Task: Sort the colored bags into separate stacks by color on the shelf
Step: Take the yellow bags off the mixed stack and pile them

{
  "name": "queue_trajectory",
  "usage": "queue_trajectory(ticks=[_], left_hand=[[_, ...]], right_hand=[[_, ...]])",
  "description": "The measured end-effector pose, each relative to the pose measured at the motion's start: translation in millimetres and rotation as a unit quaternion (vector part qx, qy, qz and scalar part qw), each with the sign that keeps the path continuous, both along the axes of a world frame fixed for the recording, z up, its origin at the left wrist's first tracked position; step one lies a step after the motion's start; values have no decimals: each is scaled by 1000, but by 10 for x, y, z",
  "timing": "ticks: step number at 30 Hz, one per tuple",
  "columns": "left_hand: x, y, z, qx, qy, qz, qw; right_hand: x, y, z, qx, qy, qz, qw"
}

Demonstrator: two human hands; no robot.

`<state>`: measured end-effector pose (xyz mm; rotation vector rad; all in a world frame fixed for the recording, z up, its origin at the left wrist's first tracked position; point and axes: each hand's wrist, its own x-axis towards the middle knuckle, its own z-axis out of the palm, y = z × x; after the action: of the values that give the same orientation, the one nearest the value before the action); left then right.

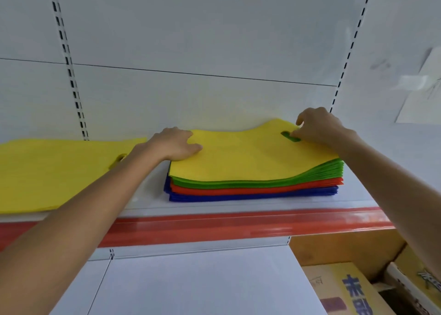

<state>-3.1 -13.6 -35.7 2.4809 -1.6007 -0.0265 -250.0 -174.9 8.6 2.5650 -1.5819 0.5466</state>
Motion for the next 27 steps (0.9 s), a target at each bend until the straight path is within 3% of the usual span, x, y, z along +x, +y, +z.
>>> queue_trajectory(ticks=[4, 10, 21, 27], left_hand=[[-91, -56, -13, 54, 20, 7, 998], [-106, -48, -19, 35, 16, 13, 999], [-270, 15, -8, -146, 52, -28, 988], [-250, 23, 66, -191, 113, 39, 974]], right_hand=[[-34, -87, -43, 5, -1, 0, 1000], [-38, -129, -79, -8, -8, 14, 1000], [-35, -52, -41, -111, 15, 40, 993], [-50, -97, -24, -55, -76, 64, 994]])
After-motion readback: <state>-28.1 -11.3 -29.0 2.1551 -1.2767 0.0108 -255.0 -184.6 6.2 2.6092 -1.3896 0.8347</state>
